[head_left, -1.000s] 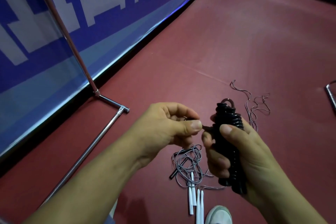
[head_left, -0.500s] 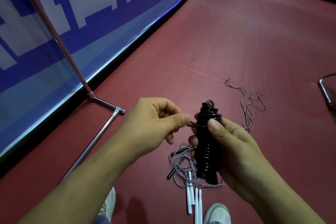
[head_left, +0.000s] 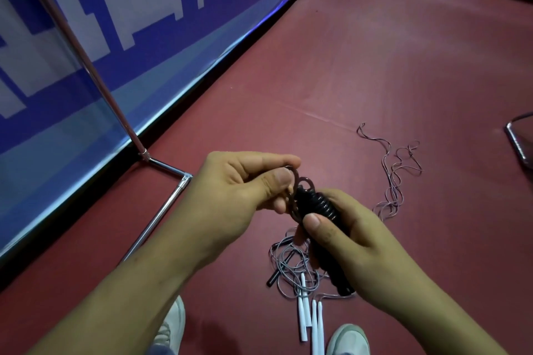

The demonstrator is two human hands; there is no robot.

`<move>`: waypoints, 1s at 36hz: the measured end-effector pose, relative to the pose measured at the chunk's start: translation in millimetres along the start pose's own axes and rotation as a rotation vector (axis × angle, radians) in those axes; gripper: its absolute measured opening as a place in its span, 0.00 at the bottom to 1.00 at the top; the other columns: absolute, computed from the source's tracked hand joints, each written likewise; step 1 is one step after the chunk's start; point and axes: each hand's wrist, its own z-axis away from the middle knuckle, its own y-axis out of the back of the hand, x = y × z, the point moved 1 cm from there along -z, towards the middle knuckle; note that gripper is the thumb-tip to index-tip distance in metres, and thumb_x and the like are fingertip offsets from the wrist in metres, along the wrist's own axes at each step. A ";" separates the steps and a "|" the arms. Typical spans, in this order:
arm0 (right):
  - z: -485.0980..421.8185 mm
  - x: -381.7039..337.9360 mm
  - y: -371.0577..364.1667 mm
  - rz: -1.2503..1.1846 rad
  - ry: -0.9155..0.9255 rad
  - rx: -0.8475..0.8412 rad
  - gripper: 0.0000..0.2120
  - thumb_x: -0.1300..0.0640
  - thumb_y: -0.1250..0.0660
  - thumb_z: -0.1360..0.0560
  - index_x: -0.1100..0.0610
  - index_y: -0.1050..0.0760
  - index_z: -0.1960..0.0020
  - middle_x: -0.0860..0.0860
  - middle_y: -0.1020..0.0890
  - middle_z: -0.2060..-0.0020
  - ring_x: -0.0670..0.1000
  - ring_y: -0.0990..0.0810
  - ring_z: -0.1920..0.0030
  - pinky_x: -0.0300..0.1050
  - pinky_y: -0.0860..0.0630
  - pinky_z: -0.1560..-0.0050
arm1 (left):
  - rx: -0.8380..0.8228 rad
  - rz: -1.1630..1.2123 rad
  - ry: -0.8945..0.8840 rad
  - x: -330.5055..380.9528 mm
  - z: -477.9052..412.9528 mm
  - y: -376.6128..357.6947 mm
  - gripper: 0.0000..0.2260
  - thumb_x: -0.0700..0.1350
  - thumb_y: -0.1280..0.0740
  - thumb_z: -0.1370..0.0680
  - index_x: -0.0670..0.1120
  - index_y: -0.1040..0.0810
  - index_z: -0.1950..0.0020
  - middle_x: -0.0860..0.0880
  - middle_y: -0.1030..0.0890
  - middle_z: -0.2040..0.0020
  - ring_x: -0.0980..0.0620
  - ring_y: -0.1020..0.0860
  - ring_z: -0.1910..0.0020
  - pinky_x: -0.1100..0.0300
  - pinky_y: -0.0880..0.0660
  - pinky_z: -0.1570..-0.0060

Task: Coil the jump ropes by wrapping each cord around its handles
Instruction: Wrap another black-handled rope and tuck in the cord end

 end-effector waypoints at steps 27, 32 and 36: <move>3.9 2.8 0.2 0.595 0.253 -0.035 0.16 0.44 0.35 0.22 0.45 0.27 0.37 0.46 0.17 0.54 0.50 0.19 0.58 0.56 0.22 0.57 | -0.150 0.162 0.583 -9.8 -5.1 5.8 0.08 0.32 0.31 0.28 0.39 0.16 0.52 0.40 0.22 0.58 0.52 0.29 0.72 0.57 0.28 0.62; 3.5 3.2 3.1 0.656 0.252 -0.056 0.15 0.42 0.35 0.23 0.48 0.26 0.40 0.46 0.19 0.57 0.51 0.22 0.60 0.56 0.23 0.59 | -0.128 0.030 0.532 -12.7 -3.0 5.2 0.05 0.32 0.33 0.22 0.40 0.19 0.52 0.42 0.22 0.66 0.55 0.33 0.79 0.55 0.25 0.64; 3.6 4.9 4.0 0.576 0.214 -0.058 0.14 0.44 0.34 0.23 0.49 0.25 0.42 0.49 0.20 0.62 0.50 0.24 0.66 0.56 0.24 0.63 | 0.000 -0.161 0.339 -20.7 -0.5 -2.3 0.06 0.35 0.30 0.22 0.41 0.20 0.58 0.44 0.23 0.69 0.56 0.32 0.79 0.58 0.24 0.70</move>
